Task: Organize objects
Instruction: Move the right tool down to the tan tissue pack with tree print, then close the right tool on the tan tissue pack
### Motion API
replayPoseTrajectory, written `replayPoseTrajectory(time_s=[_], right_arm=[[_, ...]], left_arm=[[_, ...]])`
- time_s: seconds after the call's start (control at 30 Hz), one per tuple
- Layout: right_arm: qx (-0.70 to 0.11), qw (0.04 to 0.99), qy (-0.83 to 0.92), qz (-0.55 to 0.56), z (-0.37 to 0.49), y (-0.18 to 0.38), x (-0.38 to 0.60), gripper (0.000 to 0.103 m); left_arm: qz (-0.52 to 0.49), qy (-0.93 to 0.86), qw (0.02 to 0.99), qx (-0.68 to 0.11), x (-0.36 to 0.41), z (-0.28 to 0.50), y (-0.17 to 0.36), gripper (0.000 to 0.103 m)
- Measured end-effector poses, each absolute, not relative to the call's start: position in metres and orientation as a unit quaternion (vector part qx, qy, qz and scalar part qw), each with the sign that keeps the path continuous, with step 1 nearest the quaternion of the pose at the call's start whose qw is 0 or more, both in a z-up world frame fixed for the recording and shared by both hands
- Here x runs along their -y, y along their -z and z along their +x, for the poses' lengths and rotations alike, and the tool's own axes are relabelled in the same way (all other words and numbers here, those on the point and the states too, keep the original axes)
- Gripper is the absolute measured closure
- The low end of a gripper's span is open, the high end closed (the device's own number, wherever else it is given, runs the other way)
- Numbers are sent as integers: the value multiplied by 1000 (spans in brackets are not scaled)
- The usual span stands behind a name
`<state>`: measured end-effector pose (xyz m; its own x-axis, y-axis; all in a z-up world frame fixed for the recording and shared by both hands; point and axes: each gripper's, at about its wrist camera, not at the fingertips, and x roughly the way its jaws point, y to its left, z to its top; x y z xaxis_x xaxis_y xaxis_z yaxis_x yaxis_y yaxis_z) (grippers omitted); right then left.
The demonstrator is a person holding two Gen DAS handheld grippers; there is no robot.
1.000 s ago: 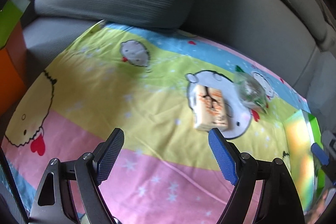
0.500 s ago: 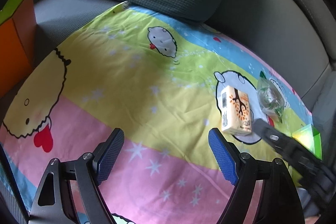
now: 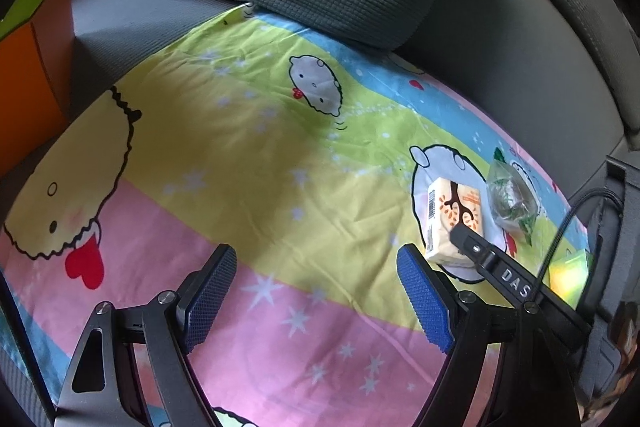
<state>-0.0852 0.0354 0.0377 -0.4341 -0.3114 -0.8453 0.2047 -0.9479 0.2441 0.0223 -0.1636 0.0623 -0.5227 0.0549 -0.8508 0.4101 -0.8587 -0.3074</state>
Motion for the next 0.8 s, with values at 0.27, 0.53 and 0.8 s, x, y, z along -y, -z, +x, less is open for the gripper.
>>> replayPoseTrajectory(time_s=[0.27,0.53,0.8], right_arm=[[46,147,842,516,-64,-42,-64,91],[81,139,848,505,-72,-58,-69,37],[13,121,849,515,-88,-32,-27,46]], left_arm=[[481,840,90,-234,151,20,-63,20],[473,838,103,-251,157,23,-65,20],[469,833,106,-274,169,25,-65,20]])
